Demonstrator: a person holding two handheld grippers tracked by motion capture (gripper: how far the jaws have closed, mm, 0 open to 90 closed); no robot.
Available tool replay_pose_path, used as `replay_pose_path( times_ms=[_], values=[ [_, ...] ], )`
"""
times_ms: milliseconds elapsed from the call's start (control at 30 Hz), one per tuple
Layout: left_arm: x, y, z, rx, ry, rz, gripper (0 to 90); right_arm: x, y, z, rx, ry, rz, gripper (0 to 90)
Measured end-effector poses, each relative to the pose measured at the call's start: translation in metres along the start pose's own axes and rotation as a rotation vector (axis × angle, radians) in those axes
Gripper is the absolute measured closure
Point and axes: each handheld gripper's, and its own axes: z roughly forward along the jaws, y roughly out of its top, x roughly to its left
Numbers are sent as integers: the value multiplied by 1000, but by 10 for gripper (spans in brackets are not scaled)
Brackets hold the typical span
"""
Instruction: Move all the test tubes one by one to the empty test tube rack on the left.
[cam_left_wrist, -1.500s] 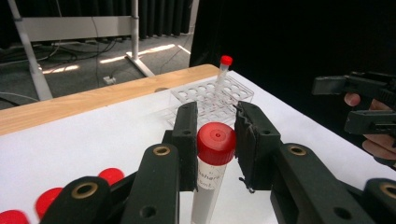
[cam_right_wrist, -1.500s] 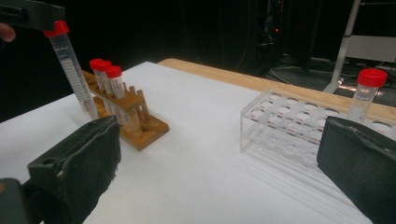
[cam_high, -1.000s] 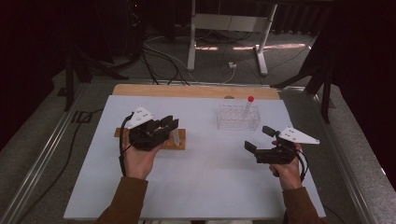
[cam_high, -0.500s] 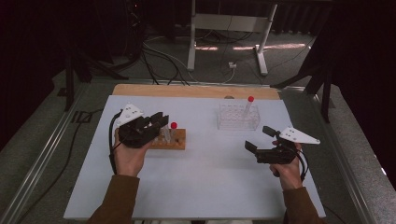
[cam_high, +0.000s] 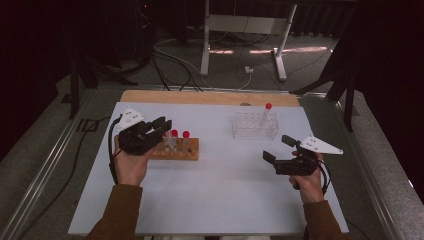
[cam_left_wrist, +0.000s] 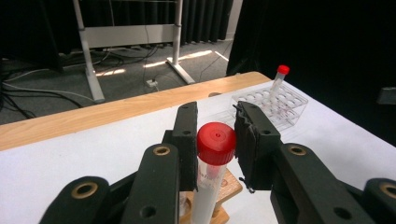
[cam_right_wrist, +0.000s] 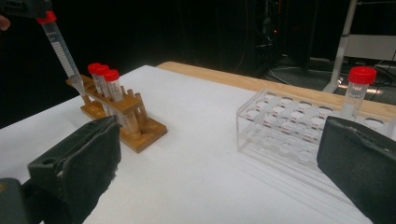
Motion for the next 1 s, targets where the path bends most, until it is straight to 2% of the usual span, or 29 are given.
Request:
replay_pose_path(
  times_ms=[1000],
  values=[
    [27,0,0,11,114,0,718,-1,-2,0,2,0,6,0]
  ],
)
